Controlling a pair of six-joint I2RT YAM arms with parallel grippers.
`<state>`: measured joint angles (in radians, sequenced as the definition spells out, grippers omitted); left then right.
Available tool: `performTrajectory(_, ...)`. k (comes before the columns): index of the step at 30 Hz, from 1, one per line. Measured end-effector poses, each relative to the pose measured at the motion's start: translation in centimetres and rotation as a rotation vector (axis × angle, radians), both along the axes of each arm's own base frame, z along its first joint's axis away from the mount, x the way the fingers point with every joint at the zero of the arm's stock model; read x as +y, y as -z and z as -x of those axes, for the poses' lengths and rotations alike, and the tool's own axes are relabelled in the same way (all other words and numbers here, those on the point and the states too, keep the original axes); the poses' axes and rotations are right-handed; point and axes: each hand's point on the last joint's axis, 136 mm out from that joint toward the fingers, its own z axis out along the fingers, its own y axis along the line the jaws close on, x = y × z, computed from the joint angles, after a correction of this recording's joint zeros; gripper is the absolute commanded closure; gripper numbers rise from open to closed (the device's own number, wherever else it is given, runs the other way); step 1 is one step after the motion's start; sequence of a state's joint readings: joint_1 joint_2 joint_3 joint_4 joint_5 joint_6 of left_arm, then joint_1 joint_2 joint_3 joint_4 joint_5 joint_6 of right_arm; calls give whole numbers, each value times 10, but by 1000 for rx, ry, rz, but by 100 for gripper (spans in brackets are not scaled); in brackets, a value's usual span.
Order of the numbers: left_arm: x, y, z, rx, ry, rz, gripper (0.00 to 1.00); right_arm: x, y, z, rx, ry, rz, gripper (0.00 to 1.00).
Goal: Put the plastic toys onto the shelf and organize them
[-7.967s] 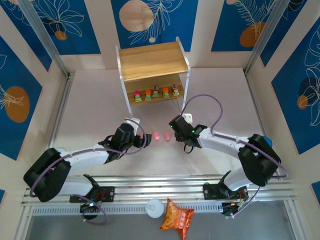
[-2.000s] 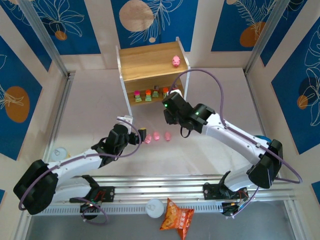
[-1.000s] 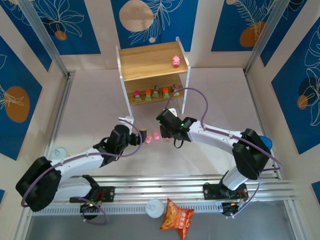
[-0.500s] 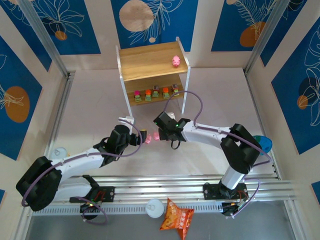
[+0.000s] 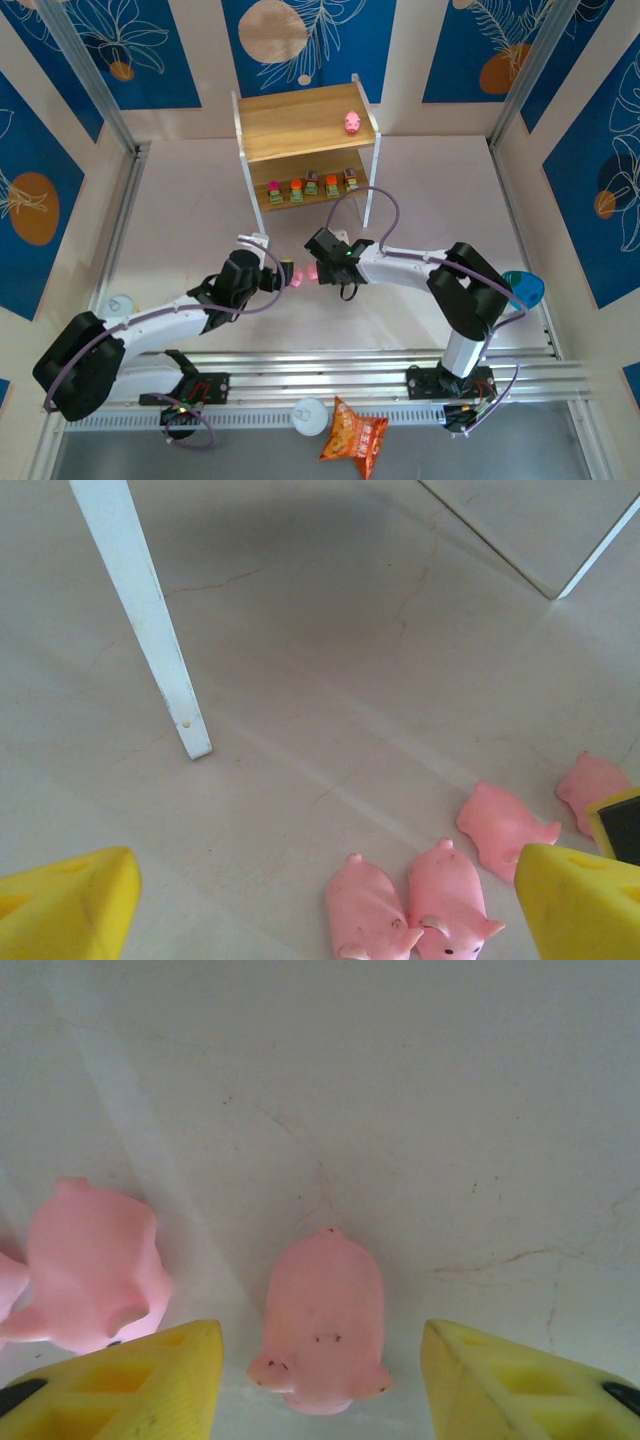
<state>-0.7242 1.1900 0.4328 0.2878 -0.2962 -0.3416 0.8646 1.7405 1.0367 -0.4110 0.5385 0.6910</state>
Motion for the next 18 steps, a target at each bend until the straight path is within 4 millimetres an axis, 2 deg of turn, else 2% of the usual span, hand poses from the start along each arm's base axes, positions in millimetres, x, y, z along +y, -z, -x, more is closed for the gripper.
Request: performTrajectory(18,0,4,1,12,4,-7,4,-1,9,2,18,-1,14,54)
